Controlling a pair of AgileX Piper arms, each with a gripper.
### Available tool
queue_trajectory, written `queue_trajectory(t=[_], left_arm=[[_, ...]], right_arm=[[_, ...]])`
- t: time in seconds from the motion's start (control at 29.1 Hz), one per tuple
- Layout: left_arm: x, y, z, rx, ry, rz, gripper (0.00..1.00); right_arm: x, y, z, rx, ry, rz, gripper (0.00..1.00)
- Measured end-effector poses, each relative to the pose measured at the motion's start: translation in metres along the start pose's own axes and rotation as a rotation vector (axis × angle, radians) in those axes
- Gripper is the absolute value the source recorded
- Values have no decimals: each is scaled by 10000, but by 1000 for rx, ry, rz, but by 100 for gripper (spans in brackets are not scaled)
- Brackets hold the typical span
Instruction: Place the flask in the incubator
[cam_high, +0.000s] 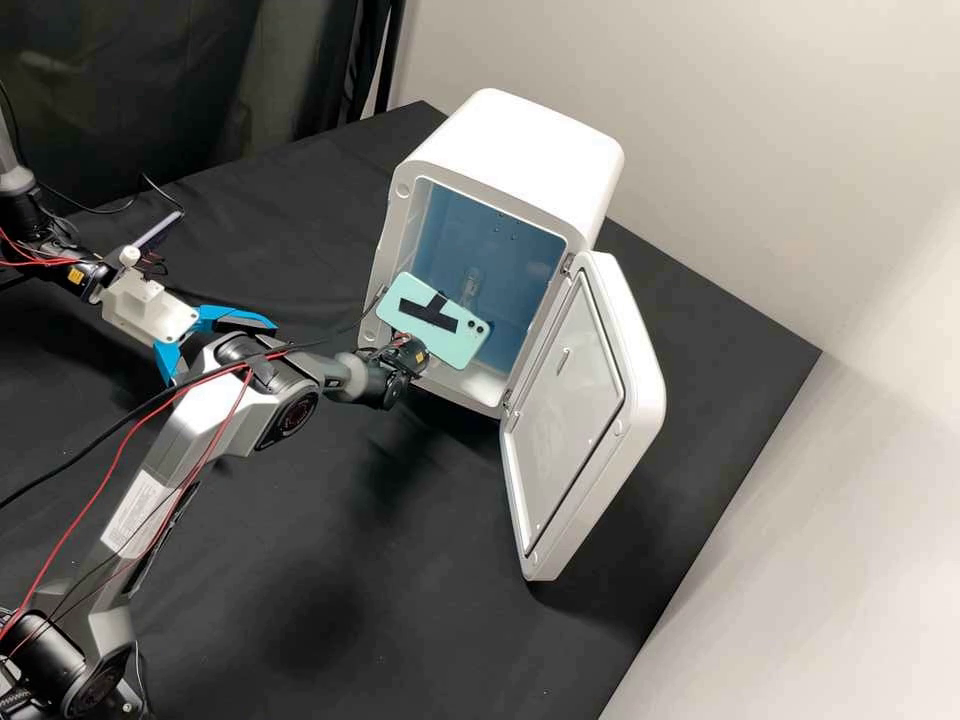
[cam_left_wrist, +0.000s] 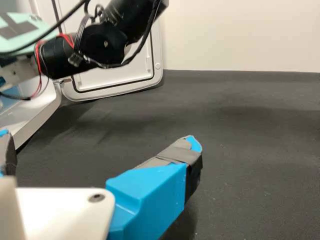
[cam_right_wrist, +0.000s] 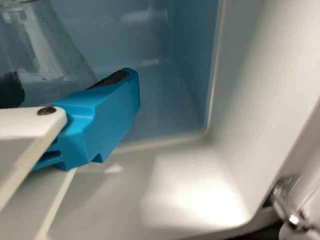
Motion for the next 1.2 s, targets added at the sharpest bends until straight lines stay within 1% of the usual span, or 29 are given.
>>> queue_trajectory(t=[0.03,0.07,0.21,0.38,0.45,0.86,0.89,1.17,1.2], left_arm=[[0,0,0,0,0,0,100],[0,0,0,0,0,0,100],[0,0,0,0,0,0,100],[0,0,0,0,0,0,100],[10,9,0,1,-1,4,100],[7,7,0,1,-1,3,100],[7,7,0,1,-1,3,100],[7,7,0,1,-1,3,100],[7,7,0,1,-1,3,100]], right_arm=[[9,-24,25,-4,-3,-4,0],[12,-27,27,-4,0,-1,0],[12,-23,27,0,0,4,0],[12,-23,27,-4,0,4,0],[12,-23,27,-4,0,4,0],[12,-23,27,-4,0,4,0],[12,-23,27,-4,0,4,100],[12,-22,28,-6,0,5,100],[12,-18,33,-2,-6,9,100]])
